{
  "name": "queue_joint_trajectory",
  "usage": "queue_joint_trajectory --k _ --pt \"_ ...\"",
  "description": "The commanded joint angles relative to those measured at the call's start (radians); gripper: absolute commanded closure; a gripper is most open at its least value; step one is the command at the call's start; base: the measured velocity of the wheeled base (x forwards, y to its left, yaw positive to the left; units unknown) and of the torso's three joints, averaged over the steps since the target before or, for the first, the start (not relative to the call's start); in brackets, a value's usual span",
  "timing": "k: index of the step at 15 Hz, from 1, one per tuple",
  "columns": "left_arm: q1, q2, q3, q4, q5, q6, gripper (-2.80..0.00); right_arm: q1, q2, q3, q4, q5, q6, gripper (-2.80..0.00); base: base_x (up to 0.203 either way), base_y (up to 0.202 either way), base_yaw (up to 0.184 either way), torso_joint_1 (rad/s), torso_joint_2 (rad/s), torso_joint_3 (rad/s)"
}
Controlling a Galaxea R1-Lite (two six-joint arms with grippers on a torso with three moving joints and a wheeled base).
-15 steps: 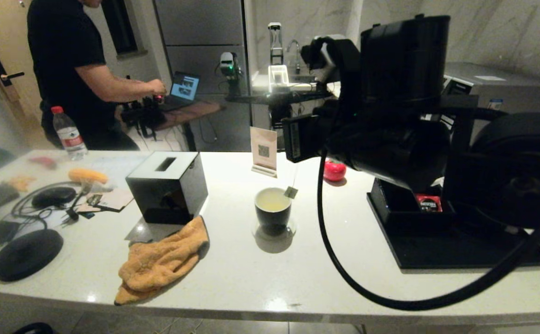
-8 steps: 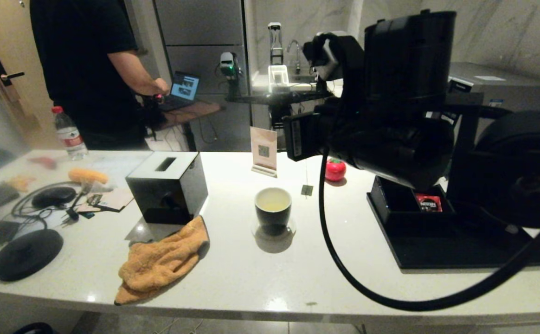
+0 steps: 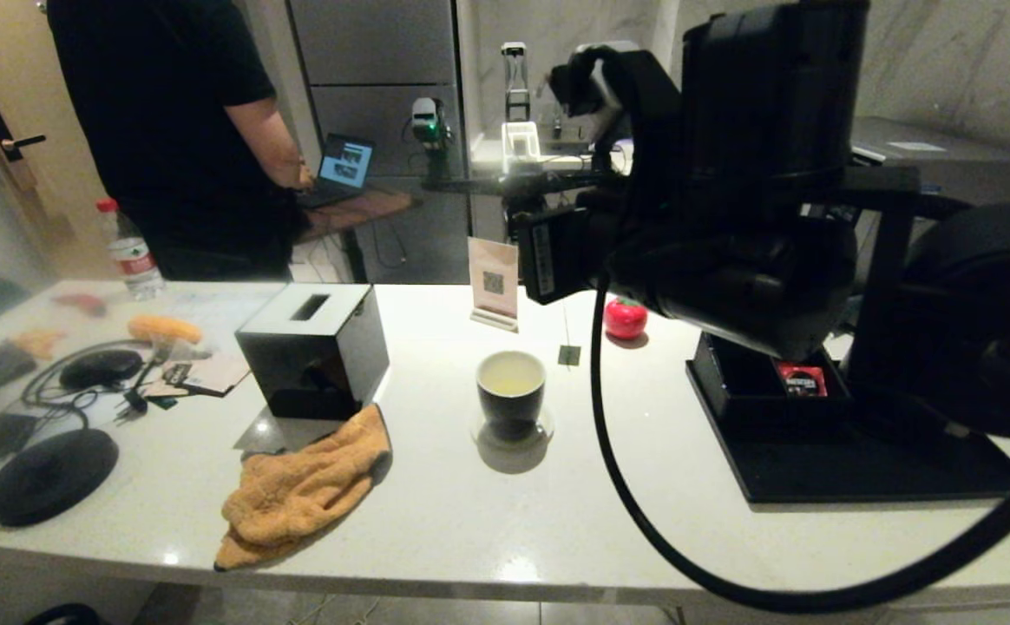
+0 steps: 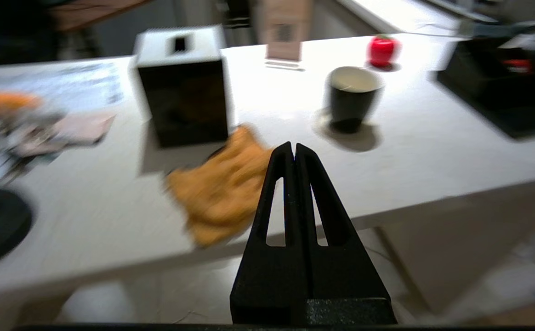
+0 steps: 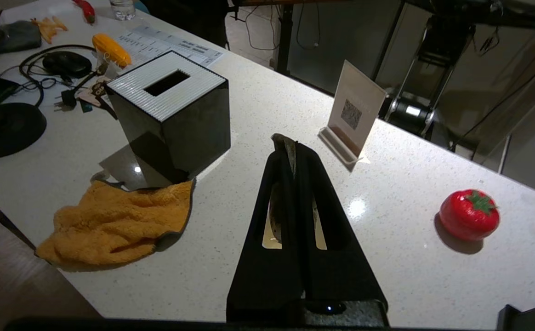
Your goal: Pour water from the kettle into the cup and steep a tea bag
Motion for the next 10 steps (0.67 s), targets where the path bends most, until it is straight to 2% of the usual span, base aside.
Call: queue_joint_trajectory --k 1,3,5,10 --pt "-0.002 0.186 -0.084 -0.006 -0.064 0.004 0.00 0.012 -0.006 -0.007 -0.003 0.000 -0.014 0.00 0.000 0.000 0.000 0.000 0.00 0.000" --pt "-0.041 0.278 -0.095 -0.064 -0.104 0.017 0.00 0.020 -0.008 -0.015 -0.003 -0.002 -0.016 0.00 0.000 0.000 0.000 0.000 0.00 0.000" --pt "-0.101 0.380 -0.104 -0.133 -0.111 0.020 0.00 0.024 -0.015 -0.026 -0.003 -0.002 -0.017 0.00 0.000 0.000 0.000 0.000 0.00 0.000" --pt "-0.313 0.683 -0.130 -0.355 -0.093 0.021 0.00 0.026 -0.017 -0.039 -0.003 -0.004 -0.017 0.00 0.000 0.000 0.000 0.000 0.00 0.000"
